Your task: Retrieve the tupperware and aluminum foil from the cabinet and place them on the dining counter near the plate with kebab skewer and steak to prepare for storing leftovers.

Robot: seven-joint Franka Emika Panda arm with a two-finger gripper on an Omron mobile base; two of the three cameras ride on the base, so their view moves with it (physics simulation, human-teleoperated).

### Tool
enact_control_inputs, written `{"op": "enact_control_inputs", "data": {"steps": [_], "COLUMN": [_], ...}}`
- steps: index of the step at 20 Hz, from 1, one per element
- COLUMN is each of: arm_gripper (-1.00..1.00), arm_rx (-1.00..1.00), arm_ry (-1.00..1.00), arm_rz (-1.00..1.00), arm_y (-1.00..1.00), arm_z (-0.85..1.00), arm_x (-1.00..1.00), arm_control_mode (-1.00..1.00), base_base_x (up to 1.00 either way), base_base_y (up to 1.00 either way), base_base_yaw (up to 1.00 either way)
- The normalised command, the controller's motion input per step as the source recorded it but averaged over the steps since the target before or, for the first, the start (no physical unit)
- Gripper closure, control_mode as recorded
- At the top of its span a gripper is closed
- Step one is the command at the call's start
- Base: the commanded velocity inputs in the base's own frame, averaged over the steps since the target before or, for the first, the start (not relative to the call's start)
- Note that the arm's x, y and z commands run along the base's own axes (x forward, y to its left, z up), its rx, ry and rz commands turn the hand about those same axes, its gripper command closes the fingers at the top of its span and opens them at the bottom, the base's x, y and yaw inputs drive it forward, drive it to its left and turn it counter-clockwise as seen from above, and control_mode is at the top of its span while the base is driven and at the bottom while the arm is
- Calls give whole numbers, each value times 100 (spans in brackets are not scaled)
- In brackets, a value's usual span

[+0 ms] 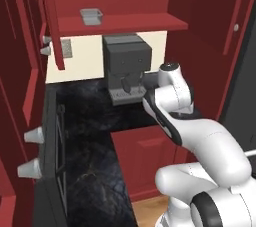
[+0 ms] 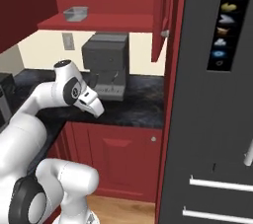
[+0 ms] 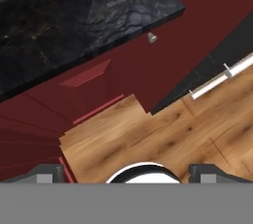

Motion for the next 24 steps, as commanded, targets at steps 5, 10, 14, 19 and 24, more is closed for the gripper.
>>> {"op": "enact_control_inputs", "data": {"steps": [5, 10, 14, 19, 24], "arm_gripper": [-100, -100, -100, -100, -100], "arm_rx": [0, 0, 0, 0, 0], "arm_ry": [0, 0, 0, 0, -27], "arm_rz": [0, 0, 0, 0, 4], "arm_y": [0, 0, 0, 0, 6], "arm_z": [0, 0, 0, 0, 35], "arm_x": [0, 0, 0, 0, 5], "arm_control_mode": [100, 100, 100, 100, -100], "base_base_x": [100, 100, 100, 80, 7], "base_base_y": [0, 0, 0, 1, 2], "base_base_yaw": [21, 35, 36, 28, 4]}}
